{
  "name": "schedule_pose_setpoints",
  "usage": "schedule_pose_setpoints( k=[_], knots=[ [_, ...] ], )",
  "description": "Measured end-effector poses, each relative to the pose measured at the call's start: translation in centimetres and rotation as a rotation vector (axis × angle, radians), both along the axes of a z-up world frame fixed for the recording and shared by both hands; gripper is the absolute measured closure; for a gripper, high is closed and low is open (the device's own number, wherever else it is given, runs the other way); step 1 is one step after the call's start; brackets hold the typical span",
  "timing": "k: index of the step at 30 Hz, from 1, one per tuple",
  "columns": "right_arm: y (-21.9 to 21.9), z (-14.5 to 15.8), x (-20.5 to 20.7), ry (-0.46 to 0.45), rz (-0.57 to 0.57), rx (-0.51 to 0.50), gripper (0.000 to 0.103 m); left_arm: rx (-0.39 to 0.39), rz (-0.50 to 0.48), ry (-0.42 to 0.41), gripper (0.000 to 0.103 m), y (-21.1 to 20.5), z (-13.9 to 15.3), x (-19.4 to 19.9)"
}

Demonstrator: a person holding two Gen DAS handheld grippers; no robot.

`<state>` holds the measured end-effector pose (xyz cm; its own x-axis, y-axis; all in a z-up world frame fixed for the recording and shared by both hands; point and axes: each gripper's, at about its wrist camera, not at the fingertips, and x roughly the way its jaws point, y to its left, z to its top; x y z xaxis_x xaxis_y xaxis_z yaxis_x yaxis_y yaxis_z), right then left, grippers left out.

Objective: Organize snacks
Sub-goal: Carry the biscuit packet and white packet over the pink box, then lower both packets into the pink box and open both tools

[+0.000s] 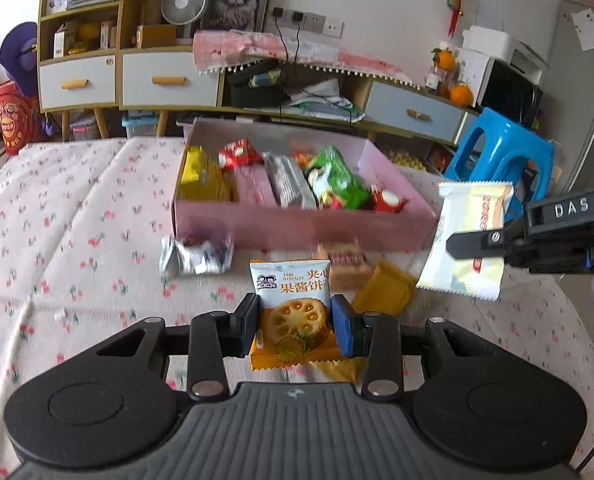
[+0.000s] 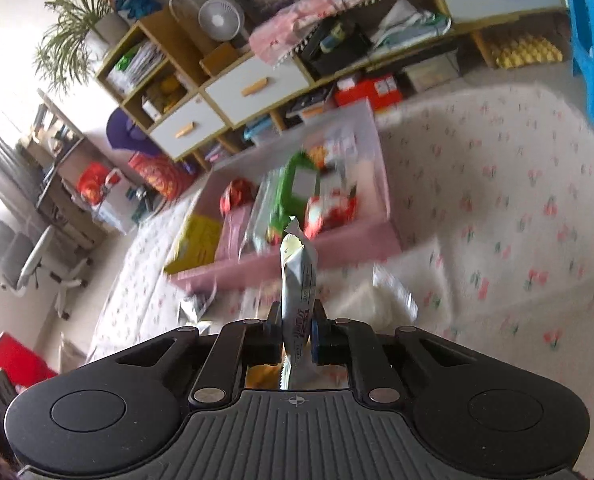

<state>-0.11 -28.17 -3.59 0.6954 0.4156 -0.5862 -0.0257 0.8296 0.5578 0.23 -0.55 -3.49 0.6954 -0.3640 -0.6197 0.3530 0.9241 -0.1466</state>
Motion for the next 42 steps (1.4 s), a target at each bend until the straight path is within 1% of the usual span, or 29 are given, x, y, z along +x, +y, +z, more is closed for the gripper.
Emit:
schedule_pose_setpoints(
  k=[4, 6, 11, 14, 17, 19, 22, 26, 28, 31, 36, 37, 39, 40, 42],
  knots=[
    [-0.7, 1.4, 2.7, -0.015, -0.029, -0.001, 0.091, -0.001, 0.005, -0.011, 0.067, 0.2, 0.9, 2.1],
    [-0.6, 1.5, 4.4, -0.02, -0.043, -0.014, 0.091, 0.012, -0.01, 0.01, 0.067, -0.1, 1.2, 4.0],
    [-0.5, 0.8, 8.3, -0.014, -0.073, -0.038, 0.091, 0.019, -0.015, 0.003, 0.067, -1.1, 1.4, 8.5],
    [-1.0, 0.0, 9.7, -0.016, -0.08, -0.014, 0.091, 0.037, -0.01, 0.016, 0.067, -1.8, 1.1, 10.6],
    [-1.4, -0.6, 11.0, -0.015, -0.085, -0.024, 0.091, 0.049, -0.016, 0.031, 0.067, -2.5, 0.8, 12.3],
    [-1.8, -1.1, 11.9, -0.011, -0.084, -0.013, 0.091, 0.069, -0.024, 0.036, 0.067, -2.8, 0.6, 12.8],
    [-2.3, -1.9, 12.9, -0.011, -0.076, 0.014, 0.091, 0.12, -0.032, 0.031, 0.067, -3.5, 0.0, 13.5],
    [-2.4, -2.6, 14.1, -0.006, -0.054, 0.028, 0.091, 0.18, -0.002, 0.024, 0.067, -3.6, -0.4, 14.5],
    [-2.2, -3.0, 14.5, -0.003, -0.044, 0.026, 0.091, 0.19, 0.015, 0.033, 0.067, -3.4, -0.5, 15.4],
    [-2.0, -3.3, 15.1, -0.002, -0.035, 0.032, 0.091, 0.196, 0.028, 0.022, 0.067, -3.3, -0.3, 16.2],
    [-1.9, -3.4, 15.6, -0.007, -0.03, 0.042, 0.091, 0.234, 0.035, -0.004, 0.067, -4.0, 0.1, 16.4],
    [-1.8, -3.3, 15.7, -0.007, -0.032, 0.043, 0.091, 0.234, 0.039, -0.012, 0.067, -4.1, 0.2, 16.3],
    [-1.7, -3.2, 15.6, -0.007, -0.03, 0.035, 0.089, 0.208, 0.04, -0.011, 0.067, -4.1, 0.4, 16.5],
    [-1.6, -3.1, 15.6, -0.009, -0.028, 0.025, 0.085, 0.198, 0.036, -0.006, 0.067, -4.1, 0.5, 16.4],
    [-1.5, -2.9, 15.5, -0.008, -0.036, 0.004, 0.084, 0.194, 0.02, -0.004, 0.065, -4.4, 0.5, 16.2]
  ],
)
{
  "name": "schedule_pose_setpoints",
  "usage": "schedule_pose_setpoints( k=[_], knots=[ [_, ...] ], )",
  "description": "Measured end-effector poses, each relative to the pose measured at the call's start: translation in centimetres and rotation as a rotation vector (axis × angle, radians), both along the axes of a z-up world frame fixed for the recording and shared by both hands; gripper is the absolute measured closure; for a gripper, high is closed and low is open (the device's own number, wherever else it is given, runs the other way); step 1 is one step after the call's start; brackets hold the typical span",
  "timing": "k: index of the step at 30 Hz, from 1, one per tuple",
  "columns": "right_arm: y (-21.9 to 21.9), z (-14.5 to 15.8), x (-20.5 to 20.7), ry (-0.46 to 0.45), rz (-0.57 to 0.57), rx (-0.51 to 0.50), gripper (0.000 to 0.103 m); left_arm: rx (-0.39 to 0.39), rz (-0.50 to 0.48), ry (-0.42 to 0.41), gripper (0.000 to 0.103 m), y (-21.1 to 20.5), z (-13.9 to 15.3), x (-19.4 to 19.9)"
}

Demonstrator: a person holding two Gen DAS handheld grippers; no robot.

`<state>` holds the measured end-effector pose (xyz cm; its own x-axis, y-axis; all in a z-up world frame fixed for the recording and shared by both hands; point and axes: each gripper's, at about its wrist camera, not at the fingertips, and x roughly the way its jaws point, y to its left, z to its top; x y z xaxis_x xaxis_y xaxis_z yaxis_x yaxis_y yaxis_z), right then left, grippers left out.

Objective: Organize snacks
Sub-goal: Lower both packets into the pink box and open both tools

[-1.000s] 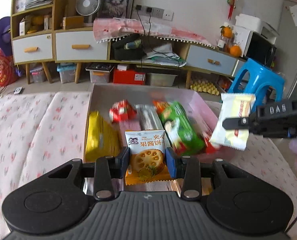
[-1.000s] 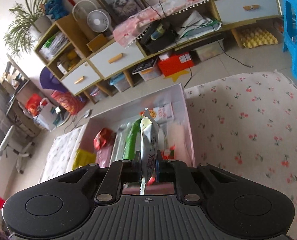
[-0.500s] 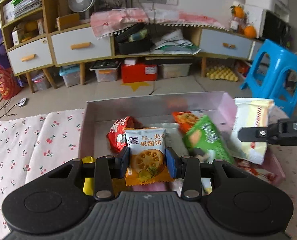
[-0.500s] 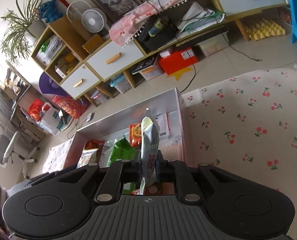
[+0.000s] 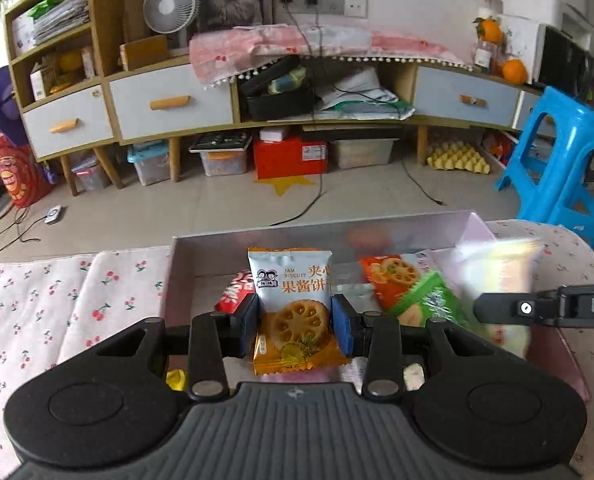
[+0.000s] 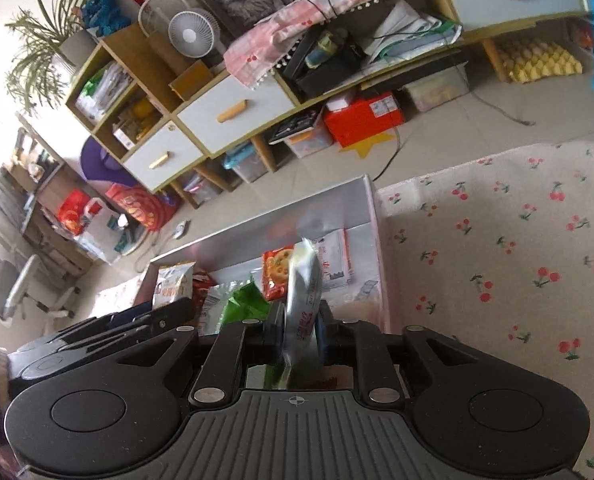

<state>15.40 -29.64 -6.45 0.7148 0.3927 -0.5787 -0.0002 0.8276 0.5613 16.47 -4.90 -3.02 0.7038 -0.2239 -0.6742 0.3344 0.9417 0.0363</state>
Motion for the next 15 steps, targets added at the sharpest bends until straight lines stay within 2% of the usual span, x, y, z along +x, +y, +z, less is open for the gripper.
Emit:
schedule_pose_setpoints(
  k=[2, 4, 6, 9, 12, 15],
  knots=[
    [0.0, 0.4, -0.2, 0.007, 0.001, -0.005, 0.074, 0.01, -0.005, -0.006, 0.064, -0.2, 0.2, -0.3],
    [-0.2, 0.9, -0.5, -0.005, -0.009, -0.002, 0.057, 0.01, -0.003, -0.011, 0.06, -0.3, 0.4, -0.4],
    [-0.5, 1.6, -1.0, -0.021, -0.025, -0.005, 0.051, 0.003, 0.001, -0.007, 0.054, -0.2, 0.7, -0.7],
    [-0.7, 2.4, -1.6, -0.021, -0.035, -0.018, 0.05, -0.012, 0.006, -0.004, 0.046, 0.0, 1.3, -0.9],
    [-0.6, 3.4, -2.3, -0.03, -0.034, -0.042, 0.042, -0.028, 0.01, -0.008, 0.035, 0.3, 2.1, -1.5],
    [-0.4, 4.3, -3.3, -0.038, -0.029, -0.055, 0.031, -0.036, 0.012, -0.011, 0.03, 0.8, 2.8, -2.3]
  ],
)
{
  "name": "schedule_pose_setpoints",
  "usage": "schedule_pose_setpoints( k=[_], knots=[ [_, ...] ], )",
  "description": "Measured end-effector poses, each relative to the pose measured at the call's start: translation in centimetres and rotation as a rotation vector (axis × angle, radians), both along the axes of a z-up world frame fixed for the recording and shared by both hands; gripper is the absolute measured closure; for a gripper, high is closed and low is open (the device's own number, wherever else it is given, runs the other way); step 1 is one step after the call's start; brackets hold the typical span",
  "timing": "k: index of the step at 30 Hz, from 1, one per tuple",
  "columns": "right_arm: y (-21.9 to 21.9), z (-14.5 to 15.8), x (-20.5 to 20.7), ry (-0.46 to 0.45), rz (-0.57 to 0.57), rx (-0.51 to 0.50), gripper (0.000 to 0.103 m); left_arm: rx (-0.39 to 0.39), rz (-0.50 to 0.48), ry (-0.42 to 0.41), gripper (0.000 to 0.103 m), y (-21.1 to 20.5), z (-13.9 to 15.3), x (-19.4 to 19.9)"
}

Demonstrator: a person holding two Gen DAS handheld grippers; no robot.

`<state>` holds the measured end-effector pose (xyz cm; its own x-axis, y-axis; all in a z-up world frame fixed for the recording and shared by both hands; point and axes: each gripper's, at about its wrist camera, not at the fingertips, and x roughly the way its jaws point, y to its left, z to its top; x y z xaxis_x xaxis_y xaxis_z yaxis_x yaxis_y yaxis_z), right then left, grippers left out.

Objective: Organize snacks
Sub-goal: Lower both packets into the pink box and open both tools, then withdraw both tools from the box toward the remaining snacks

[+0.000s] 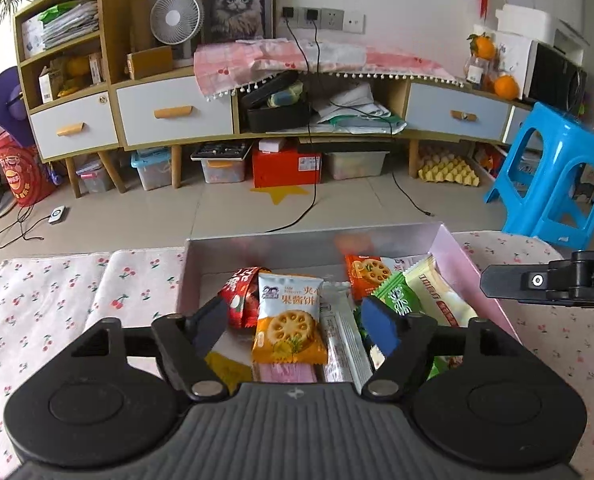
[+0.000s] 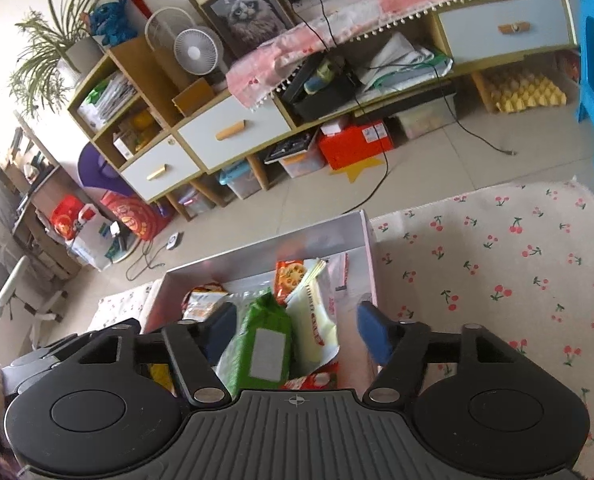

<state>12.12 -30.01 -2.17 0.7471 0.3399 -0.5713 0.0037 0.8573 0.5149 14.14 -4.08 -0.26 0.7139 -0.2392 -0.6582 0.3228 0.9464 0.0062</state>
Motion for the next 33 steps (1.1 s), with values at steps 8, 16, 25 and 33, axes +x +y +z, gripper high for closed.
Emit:
schedule_pose_setpoints(
  k=[8, 16, 25, 33],
  knots=[
    [2.3, 2.2, -2.8, 0.0, 0.039, -0.095, 0.018, -0.026, 0.011, 0.0, 0.009, 2.1, 1.3, -2.5],
    [5.1, 3.2, -6.1, -0.023, 0.08, -0.2, 0.012, -0.006, 0.038, -0.003, 0.002, 4.8, 1.5, -5.3],
    [7.3, 2.7, -8.6, -0.029, 0.087, -0.248, 0.007, 0.019, 0.076, -0.007, 0.001, 7.2, 0.6, -7.6],
    [8.1, 0.6, -9.9, -0.019, 0.069, -0.244, 0.007, 0.012, 0.129, -0.003, 0.001, 8.0, -0.5, -9.2]
  ],
)
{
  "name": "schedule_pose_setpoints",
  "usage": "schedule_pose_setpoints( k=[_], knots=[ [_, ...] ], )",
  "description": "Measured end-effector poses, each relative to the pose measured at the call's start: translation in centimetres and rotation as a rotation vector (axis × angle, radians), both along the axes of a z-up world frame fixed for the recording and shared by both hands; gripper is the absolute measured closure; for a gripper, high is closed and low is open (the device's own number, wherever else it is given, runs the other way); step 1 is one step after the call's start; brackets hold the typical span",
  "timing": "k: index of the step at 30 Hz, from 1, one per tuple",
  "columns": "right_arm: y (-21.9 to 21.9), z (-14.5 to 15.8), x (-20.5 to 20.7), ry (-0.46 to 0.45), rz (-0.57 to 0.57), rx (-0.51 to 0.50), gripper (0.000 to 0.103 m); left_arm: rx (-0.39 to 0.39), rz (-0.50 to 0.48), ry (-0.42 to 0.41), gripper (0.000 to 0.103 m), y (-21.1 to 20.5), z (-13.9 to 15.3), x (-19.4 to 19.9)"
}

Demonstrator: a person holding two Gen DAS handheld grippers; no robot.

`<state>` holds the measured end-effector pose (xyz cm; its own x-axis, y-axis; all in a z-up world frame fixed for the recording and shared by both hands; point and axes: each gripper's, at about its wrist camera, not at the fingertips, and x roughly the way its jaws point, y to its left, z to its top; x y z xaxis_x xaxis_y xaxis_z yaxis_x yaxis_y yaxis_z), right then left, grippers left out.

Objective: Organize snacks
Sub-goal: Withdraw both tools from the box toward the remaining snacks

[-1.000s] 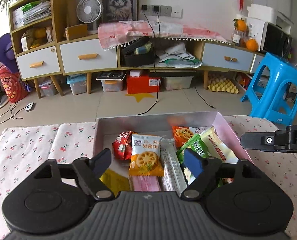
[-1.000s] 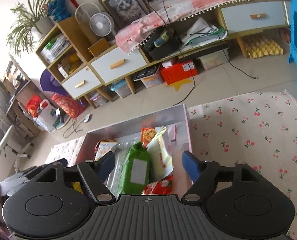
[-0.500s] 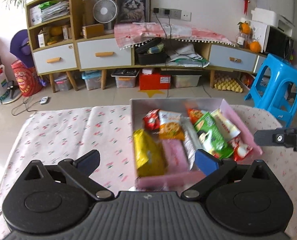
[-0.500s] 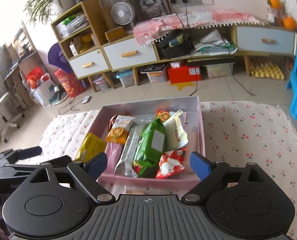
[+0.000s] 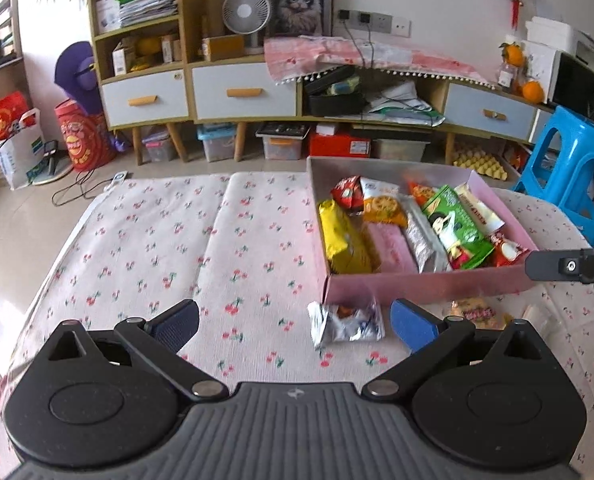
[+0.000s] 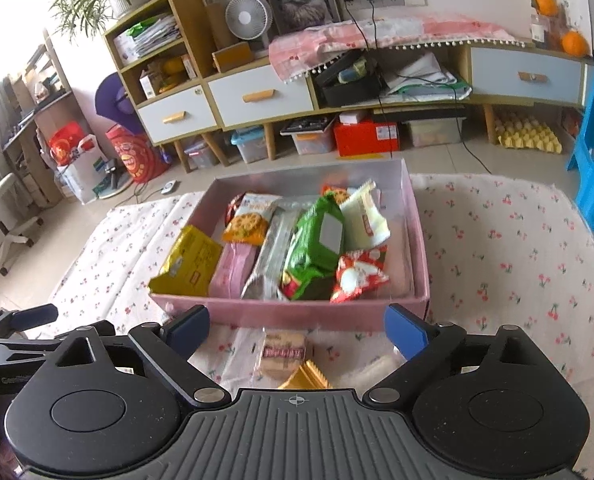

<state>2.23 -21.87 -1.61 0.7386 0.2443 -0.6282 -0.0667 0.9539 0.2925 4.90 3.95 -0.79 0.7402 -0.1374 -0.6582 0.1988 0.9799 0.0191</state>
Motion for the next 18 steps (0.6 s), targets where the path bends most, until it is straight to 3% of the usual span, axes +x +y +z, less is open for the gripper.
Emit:
schedule_pose_setpoints(
  k=[8, 10, 18],
  knots=[
    [1.1, -2.6, 0.0, 0.032, 0.042, -0.057, 0.007, 0.022, -0.01, 0.0, 0.001, -0.1, -1.9, -0.3],
    [1.3, -3.1, 0.3, 0.041, 0.05, -0.069, 0.007, 0.008, -0.057, -0.032, 0.001, 0.2, -2.4, -0.2],
    [1.7, -4.3, 1.6, 0.039, 0.097, -0.103, 0.007, -0.06, -0.119, 0.003, 0.001, 0.2, -5.0, 0.7]
  ],
)
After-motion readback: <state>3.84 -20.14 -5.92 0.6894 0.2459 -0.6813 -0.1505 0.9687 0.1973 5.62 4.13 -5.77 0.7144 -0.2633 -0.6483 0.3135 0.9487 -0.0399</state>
